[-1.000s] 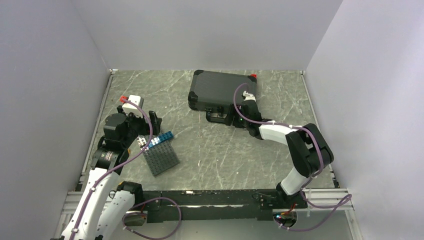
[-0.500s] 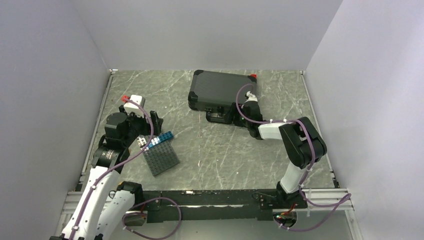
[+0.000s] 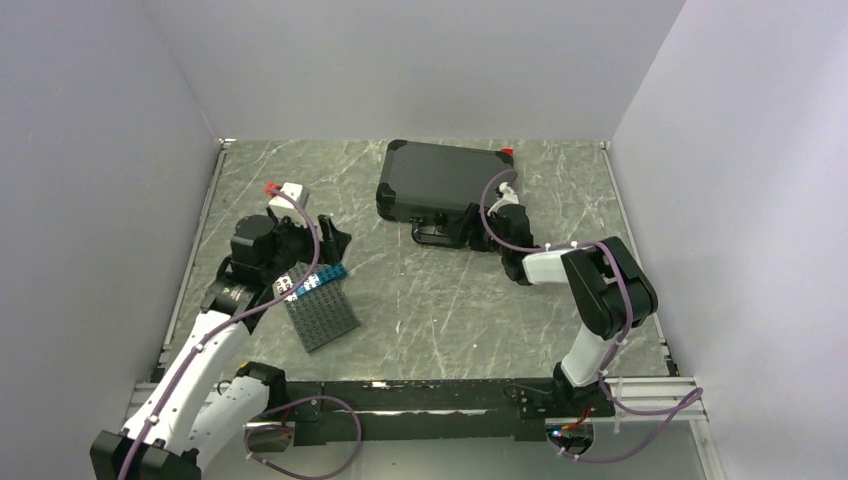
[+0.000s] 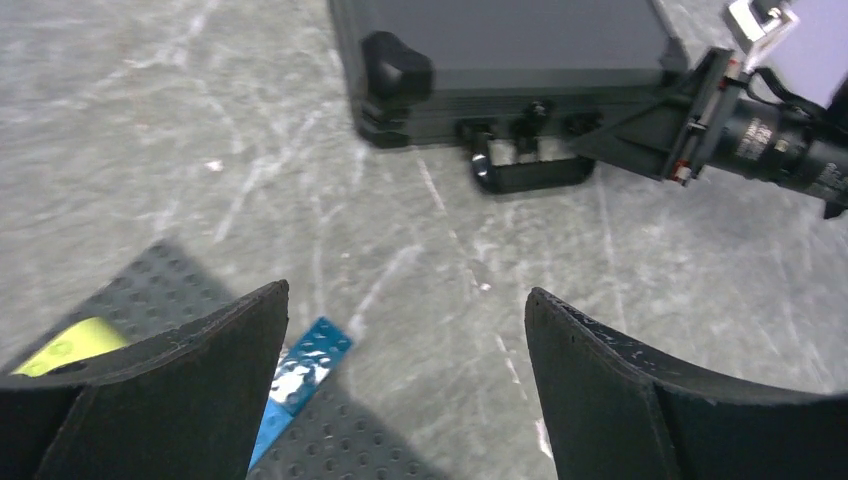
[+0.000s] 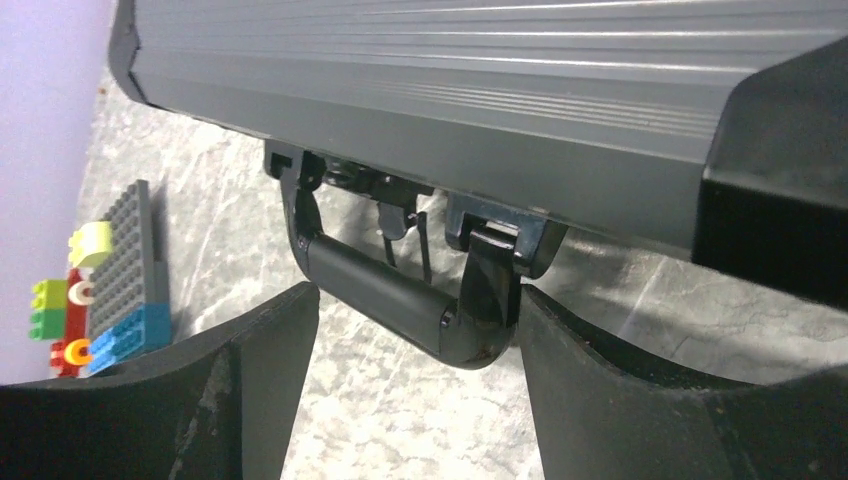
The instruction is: Pack up texas hold em set
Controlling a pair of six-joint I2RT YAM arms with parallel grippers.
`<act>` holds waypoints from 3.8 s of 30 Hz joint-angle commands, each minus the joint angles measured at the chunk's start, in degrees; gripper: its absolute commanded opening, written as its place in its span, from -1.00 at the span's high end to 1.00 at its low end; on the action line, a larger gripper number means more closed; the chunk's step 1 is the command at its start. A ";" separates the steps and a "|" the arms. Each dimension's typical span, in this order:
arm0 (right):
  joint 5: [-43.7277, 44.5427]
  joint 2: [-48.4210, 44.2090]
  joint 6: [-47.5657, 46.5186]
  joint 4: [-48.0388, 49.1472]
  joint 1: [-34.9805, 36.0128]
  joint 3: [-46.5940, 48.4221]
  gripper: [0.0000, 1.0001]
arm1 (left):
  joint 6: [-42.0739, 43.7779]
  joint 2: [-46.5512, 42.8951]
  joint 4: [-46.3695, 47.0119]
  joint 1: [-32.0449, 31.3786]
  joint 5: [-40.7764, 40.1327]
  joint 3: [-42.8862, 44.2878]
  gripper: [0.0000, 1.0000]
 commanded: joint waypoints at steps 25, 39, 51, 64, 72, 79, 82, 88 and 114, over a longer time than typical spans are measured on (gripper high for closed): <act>-2.21 -1.06 0.80 7.30 -0.27 4.10 -0.49 | -10.43 47.43 29.71 -13.35 8.39 15.11 -0.80; 1.43 5.07 2.97 13.54 0.16 -0.46 -0.46 | -11.00 61.42 32.05 -13.74 11.62 25.71 -0.53; 1.63 12.90 4.55 17.44 1.85 1.99 -0.40 | -10.55 61.56 32.44 -13.83 9.69 25.42 -0.38; 1.49 17.50 5.69 25.67 3.42 1.39 -0.41 | -9.20 59.92 31.56 -13.80 7.70 25.06 -0.35; 2.70 13.16 9.25 36.42 3.50 -3.74 -0.35 | -9.63 56.75 32.28 -13.70 5.63 22.96 -0.30; 3.47 11.79 10.29 42.13 3.51 -4.89 -0.34 | -9.62 54.44 32.23 -13.78 3.90 21.75 -0.28; 2.58 13.64 11.30 43.21 3.55 -3.49 -0.33 | -9.59 54.29 31.94 -13.74 3.91 21.65 -0.28; 3.17 13.68 10.14 43.74 3.99 -4.33 -0.33 | -9.07 53.16 31.48 -13.73 3.40 20.59 -0.27; 9.64 12.65 7.65 29.39 5.09 -2.59 -0.45 | -9.28 56.63 33.95 -14.71 3.88 21.31 -0.24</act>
